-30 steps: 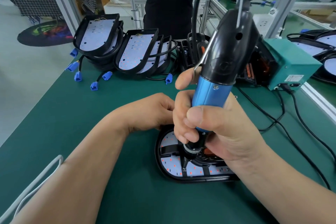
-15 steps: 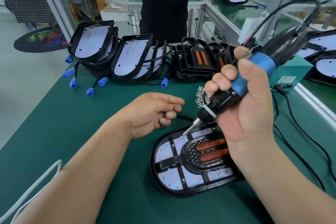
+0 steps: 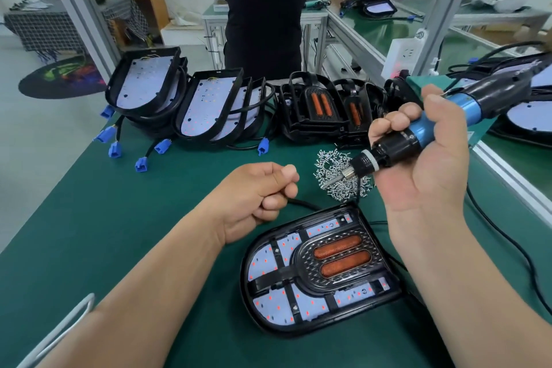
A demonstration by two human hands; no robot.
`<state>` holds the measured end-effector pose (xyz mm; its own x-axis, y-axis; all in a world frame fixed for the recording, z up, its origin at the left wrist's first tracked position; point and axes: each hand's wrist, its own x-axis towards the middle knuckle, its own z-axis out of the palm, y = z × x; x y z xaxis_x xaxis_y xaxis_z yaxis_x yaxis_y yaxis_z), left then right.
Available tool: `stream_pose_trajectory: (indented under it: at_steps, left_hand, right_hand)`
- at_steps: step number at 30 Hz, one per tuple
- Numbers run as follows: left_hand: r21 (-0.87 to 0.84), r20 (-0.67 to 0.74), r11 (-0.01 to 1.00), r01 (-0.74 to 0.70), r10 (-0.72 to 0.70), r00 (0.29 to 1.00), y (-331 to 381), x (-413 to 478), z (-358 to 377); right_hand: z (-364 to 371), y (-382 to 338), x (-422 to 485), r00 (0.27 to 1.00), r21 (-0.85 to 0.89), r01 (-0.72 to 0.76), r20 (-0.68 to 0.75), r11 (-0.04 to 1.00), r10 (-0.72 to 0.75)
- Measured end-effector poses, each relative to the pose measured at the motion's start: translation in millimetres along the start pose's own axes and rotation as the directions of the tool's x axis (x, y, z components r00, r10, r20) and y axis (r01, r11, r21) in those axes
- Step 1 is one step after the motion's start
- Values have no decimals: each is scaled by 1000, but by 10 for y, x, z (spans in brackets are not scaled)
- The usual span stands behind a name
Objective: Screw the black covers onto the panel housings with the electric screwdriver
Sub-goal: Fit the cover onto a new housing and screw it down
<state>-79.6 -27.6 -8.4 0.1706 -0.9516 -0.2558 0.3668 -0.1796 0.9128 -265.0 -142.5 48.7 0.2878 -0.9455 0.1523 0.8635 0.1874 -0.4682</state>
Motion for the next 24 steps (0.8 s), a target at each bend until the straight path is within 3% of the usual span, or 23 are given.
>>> stream_pose_trajectory:
  at_steps: [8, 13, 24]
  left_hand:
    - [67, 166, 997, -23, 12, 986, -12, -30, -8]
    - [199, 192, 977, -75, 36, 981, -16, -49, 16]
    - [236, 229, 962, -135, 80, 970, -26, -62, -1]
  right_hand:
    - [-83, 40, 100, 999, -18, 33, -39, 999, -34]
    - [-103, 120, 97, 1000, -54, 17, 2, 998, -17]
    - [-121, 191, 71, 999, -88, -4, 36, 996, 7]
